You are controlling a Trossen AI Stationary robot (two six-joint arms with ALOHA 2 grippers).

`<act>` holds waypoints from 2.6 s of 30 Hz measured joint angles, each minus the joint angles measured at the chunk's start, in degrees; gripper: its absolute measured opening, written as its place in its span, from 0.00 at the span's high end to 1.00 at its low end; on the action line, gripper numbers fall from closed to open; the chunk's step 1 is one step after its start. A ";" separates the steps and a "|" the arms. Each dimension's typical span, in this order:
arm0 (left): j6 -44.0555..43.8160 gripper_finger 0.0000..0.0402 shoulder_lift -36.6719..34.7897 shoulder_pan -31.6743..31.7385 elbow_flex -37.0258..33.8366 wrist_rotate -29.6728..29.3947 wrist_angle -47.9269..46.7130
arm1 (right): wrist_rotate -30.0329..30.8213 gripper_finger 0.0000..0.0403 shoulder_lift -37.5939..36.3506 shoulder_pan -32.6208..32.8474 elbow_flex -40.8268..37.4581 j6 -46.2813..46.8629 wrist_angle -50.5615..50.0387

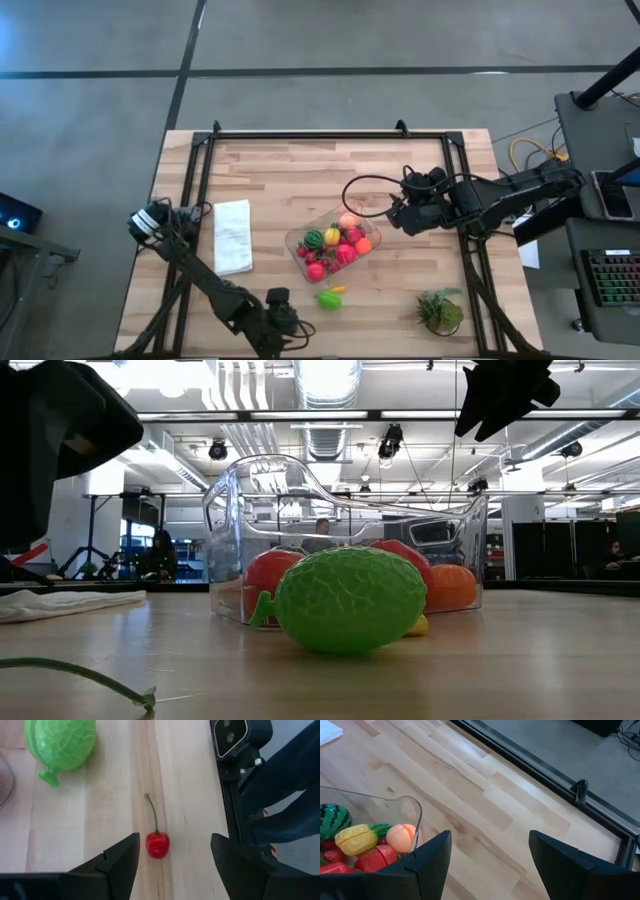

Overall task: Pick and placing Produce into tupperware
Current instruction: Put the dark red cherry into the transparent bin

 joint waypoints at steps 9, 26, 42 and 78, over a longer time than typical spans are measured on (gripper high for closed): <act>0.00 0.43 3.46 0.01 0.18 2.23 1.96 | 0.00 0.36 0.00 0.02 -0.55 0.02 0.00; -0.04 0.43 3.96 0.16 0.26 -0.10 4.04 | -0.22 0.36 0.00 0.00 -1.90 1.51 0.02; -0.02 0.43 5.92 0.22 0.22 0.04 5.94 | -0.11 0.36 0.01 0.00 -1.90 1.49 0.04; -0.11 0.78 3.14 0.79 0.09 0.20 -0.04 | 0.02 0.36 0.00 0.00 -1.88 0.85 0.07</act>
